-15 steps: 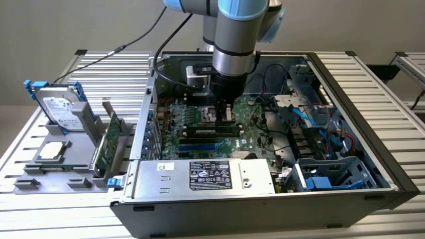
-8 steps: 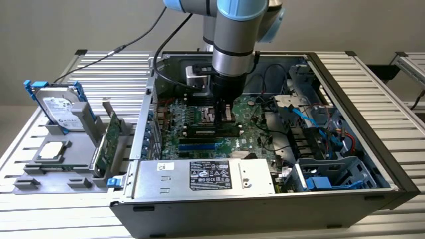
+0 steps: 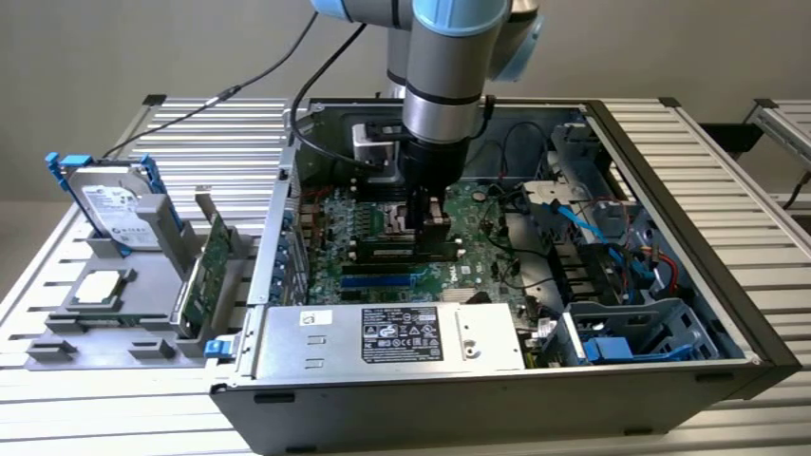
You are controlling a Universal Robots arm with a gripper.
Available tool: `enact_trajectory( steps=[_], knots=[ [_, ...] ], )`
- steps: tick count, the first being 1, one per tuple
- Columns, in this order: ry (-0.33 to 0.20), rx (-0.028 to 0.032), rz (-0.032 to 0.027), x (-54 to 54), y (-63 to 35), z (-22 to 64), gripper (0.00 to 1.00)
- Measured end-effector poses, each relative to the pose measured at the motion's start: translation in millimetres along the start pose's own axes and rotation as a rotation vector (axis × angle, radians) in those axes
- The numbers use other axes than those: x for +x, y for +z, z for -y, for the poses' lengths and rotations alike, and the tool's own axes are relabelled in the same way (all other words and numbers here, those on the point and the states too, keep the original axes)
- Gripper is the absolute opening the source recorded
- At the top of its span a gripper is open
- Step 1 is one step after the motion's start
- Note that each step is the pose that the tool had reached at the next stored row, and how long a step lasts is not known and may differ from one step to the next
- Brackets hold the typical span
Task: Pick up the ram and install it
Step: 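Insert the ram into the slot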
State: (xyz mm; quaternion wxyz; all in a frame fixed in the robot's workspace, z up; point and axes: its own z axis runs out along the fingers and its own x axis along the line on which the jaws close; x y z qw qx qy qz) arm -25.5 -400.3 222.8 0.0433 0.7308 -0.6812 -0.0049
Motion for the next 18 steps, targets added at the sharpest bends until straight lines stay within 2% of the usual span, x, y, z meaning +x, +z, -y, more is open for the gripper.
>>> enact_trajectory(
  steps=[1,8,13,15,16,17,18],
  knots=[
    [0.000,0.0000,0.0000,-0.1,-1.5,-0.1,0.68],
    [0.000,0.0000,-0.0001,0.1,-16.6,-5.5,0.68],
    [0.001,0.0001,0.0003,0.1,-21.2,-8.4,0.68],
    [0.001,0.0001,0.0004,0.1,-21.2,-8.4,0.59],
    [0.001,0.0001,0.0003,0.1,-21.2,-8.4,0.59],
    [0.001,0.0000,0.0003,0.2,-21.3,-8.5,0.47],
    [0.001,0.0000,0.0002,0.2,-21.3,-8.5,0.47]
  ],
)
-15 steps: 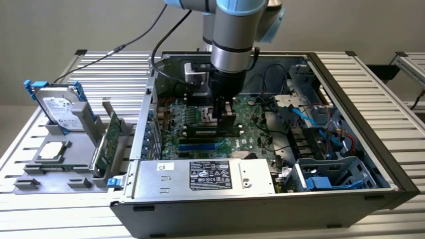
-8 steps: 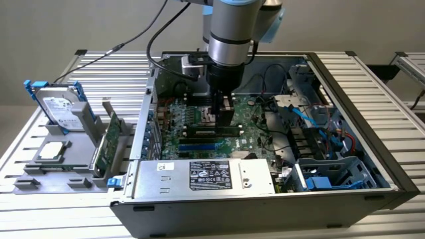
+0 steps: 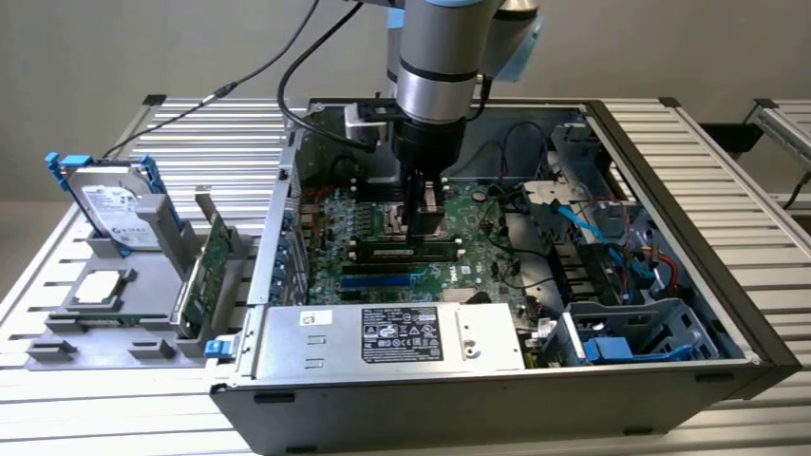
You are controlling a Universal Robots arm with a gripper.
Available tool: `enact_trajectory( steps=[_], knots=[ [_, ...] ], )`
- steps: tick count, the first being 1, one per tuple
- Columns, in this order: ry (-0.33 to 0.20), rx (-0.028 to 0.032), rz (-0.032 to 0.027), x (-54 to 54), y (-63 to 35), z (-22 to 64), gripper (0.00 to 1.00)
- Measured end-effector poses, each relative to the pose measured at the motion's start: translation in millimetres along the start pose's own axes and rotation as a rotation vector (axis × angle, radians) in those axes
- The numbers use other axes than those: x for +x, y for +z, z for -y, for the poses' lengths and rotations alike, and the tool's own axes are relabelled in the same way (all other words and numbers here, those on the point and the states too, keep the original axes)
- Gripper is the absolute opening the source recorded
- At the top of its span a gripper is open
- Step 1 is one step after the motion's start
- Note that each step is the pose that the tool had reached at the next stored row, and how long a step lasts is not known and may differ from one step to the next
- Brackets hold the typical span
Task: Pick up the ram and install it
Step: 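Insert the ram into the slot, then press down the ram until it locks into place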
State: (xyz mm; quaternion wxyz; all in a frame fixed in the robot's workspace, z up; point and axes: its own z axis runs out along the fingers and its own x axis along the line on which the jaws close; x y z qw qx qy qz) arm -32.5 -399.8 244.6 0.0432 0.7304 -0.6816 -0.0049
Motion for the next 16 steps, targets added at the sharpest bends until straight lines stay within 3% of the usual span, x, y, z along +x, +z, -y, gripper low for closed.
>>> enact_trajectory(
  steps=[4,5,8,16],
  knots=[
    [0.000,0.0000,0.0000,0.0,0.0,0.0,0.29],
    [0.000,0.0000,0.0000,0.0,0.0,0.0,0.29],
    [0.000,0.0000,0.0000,0.0,0.0,0.0,0.12],
    [0.000,0.0000,0.0000,0.0,0.0,0.0,0.11]
  ],
)
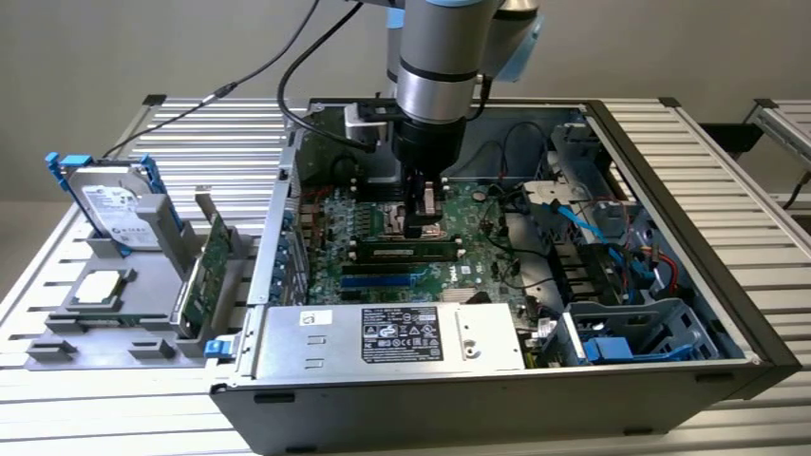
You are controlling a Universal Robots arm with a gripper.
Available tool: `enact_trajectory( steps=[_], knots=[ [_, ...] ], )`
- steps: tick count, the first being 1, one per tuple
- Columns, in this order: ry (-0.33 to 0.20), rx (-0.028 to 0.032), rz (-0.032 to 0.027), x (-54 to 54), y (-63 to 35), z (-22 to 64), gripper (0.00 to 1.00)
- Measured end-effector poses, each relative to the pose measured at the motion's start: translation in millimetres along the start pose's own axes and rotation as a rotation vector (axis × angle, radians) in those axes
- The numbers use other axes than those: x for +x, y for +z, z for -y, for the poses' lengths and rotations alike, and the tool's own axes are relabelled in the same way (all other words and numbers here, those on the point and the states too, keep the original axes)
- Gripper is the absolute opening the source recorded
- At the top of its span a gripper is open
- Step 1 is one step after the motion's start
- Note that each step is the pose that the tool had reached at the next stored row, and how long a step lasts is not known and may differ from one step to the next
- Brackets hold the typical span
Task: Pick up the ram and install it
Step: 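Press down the ram until it locks into place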
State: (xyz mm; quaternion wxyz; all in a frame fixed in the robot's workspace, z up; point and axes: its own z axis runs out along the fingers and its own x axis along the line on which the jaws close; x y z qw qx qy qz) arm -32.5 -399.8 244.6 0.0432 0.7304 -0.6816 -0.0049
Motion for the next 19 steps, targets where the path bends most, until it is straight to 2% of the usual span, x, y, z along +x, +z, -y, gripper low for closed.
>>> enact_trajectory(
  steps=[7,14,19],
  knots=[
    [0.000,-0.0001,-0.0001,0.0,0.1,0.0,0.11],
    [0.000,-0.0001,-0.0001,-0.4,7.1,-0.7,0.11],
    [0.000,0.0001,0.0001,-0.3,7.8,-0.7,0.11]
  ],
)
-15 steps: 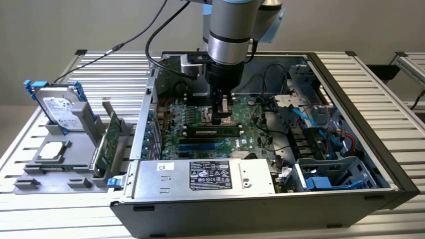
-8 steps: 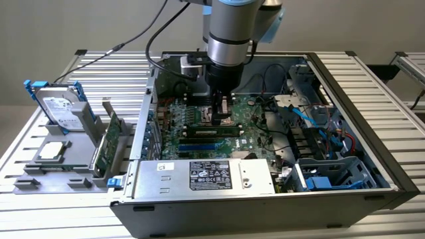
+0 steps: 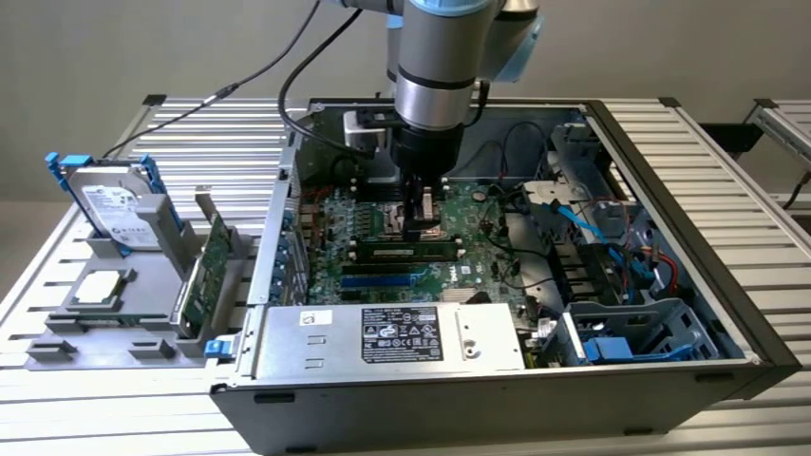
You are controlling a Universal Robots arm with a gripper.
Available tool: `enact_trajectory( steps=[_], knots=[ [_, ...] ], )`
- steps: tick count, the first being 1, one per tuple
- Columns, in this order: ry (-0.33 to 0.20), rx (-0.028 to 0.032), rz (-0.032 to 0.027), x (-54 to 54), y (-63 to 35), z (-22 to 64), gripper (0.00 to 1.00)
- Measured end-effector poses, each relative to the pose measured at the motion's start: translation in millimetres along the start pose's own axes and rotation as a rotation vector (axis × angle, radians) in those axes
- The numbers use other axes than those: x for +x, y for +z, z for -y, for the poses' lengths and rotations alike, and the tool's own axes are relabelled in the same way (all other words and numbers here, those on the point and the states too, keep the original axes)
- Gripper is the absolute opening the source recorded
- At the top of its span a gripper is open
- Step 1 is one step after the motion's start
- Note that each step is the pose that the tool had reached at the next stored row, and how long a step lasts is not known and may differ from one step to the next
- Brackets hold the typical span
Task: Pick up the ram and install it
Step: 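Press down the ram until it locks into place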
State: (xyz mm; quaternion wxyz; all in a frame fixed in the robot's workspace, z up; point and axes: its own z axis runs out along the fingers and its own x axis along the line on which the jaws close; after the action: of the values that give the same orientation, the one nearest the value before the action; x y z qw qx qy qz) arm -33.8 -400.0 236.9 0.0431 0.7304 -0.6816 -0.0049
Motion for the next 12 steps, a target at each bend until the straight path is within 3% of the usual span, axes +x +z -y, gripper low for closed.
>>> enact_trajectory(
  steps=[5,12],
  knots=[
    [0.000,-0.0007,0.0002,-0.1,1.1,0.1,0.11],
    [0.000,-0.0070,0.0003,0.1,2.9,0.2,0.11]
  ],
)
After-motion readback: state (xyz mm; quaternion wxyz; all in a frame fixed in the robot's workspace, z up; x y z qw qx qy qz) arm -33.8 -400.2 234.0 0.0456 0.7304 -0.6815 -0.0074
